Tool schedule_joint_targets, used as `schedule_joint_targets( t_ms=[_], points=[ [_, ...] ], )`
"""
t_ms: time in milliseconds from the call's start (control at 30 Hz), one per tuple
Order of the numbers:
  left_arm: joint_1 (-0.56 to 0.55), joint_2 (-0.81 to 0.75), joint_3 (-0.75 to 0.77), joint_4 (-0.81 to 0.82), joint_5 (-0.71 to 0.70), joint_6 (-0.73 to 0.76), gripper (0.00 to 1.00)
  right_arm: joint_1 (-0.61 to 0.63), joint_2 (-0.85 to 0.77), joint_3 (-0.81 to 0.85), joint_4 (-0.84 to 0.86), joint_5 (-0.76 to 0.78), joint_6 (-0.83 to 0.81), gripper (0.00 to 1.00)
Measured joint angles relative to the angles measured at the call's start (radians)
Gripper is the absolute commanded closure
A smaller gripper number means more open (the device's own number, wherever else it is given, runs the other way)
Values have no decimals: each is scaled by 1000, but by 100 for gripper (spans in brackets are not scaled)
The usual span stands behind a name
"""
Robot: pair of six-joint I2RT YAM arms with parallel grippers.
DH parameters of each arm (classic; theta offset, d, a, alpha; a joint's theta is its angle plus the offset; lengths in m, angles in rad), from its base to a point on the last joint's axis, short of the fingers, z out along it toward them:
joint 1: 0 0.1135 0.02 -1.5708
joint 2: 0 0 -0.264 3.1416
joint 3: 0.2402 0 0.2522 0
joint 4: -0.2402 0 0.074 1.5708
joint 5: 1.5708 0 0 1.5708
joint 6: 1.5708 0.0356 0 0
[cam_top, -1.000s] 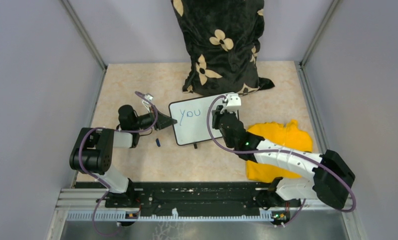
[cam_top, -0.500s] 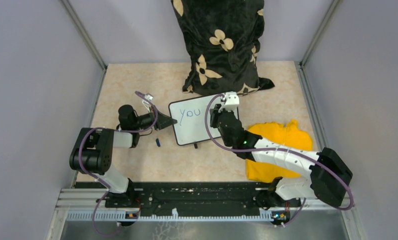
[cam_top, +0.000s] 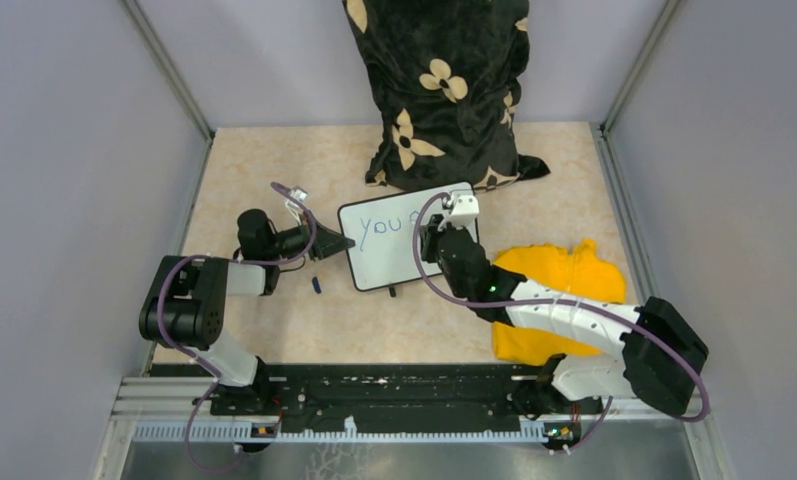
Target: Write a sentence on the whiteboard
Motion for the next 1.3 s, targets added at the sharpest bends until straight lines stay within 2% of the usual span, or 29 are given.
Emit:
schedule_joint_targets(
  t_ms=[900, 1300],
  points=[
    [-5, -3, 3, -16, 2, 18, 93, -21, -124, -77, -45, 43, -16, 100],
    [-6, -5, 3, -19, 3, 22, 93, -33, -115, -77, -39, 50, -23, 100]
  ],
)
